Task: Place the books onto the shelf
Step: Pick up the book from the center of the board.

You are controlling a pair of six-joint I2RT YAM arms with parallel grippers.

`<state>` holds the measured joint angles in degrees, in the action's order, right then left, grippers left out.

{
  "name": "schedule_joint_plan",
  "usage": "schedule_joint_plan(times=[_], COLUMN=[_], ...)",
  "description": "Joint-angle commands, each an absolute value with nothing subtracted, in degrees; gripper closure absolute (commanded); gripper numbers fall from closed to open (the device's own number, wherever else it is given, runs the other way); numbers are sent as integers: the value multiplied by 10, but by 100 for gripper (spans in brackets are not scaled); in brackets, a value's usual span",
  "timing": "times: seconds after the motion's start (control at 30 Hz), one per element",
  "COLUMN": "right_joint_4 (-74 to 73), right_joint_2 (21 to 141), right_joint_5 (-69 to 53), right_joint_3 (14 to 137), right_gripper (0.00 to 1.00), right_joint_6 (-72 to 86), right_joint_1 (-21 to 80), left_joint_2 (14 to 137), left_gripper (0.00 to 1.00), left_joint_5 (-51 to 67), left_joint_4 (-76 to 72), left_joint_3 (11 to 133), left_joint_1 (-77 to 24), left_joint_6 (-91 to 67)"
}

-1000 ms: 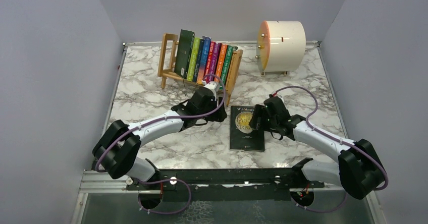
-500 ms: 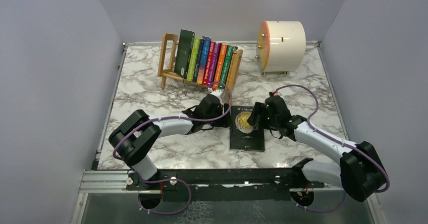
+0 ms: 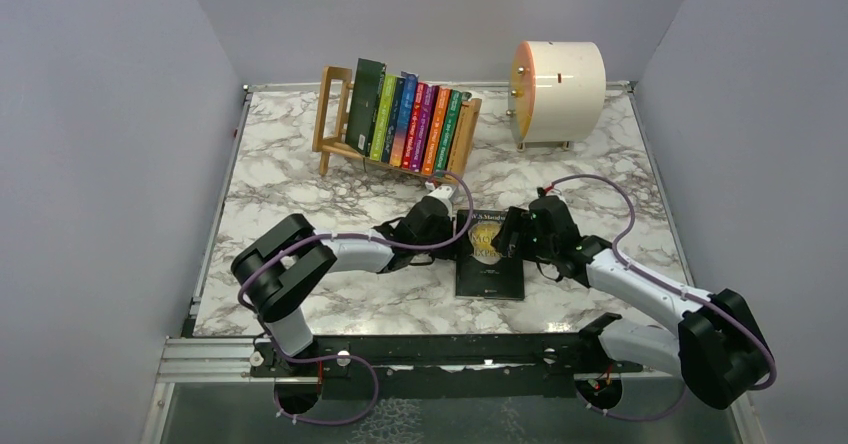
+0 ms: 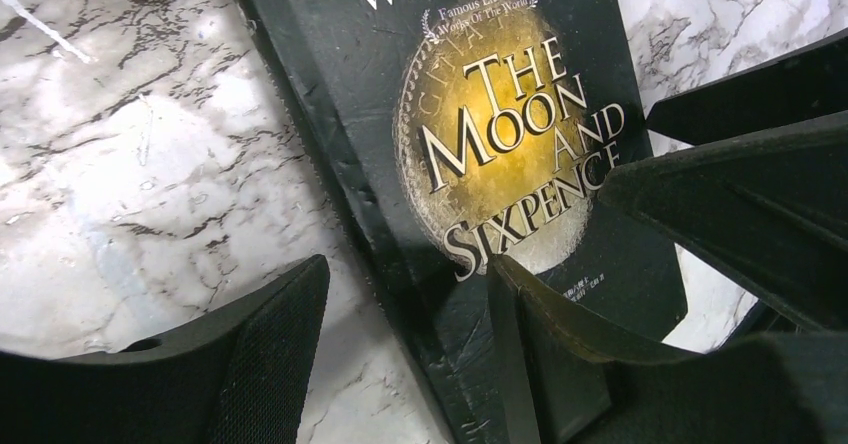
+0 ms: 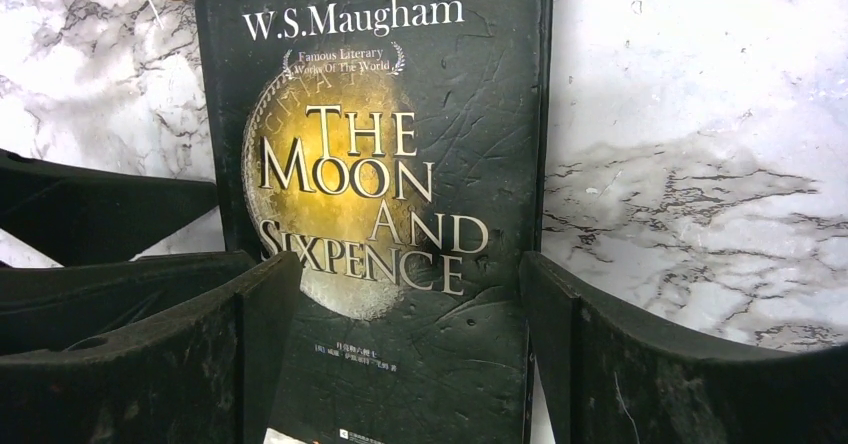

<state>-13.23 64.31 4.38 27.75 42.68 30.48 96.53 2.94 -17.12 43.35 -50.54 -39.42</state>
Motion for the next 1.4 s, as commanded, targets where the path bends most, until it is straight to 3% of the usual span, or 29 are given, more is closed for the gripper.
schedule_joint_plan(times=[0.0, 0.47, 1.37], right_joint_4=[-129, -118, -76], right_joint_2=[629, 624, 500], right_joint_5=[58, 52, 1], right_joint_3=[260, 239, 204], right_gripper=[21, 20, 22], right_joint_6=[443, 449, 460], right_joint_1=[308, 308, 308], left_joint_2=[989, 1012, 1008], left_gripper=[48, 47, 48], left_joint_5=[12, 8, -5], left_joint_4=[-204, -247, -285], left_joint_3=[434, 422, 397], left_joint_1=[-515, -527, -534], left_joint_6=[-403, -415, -416])
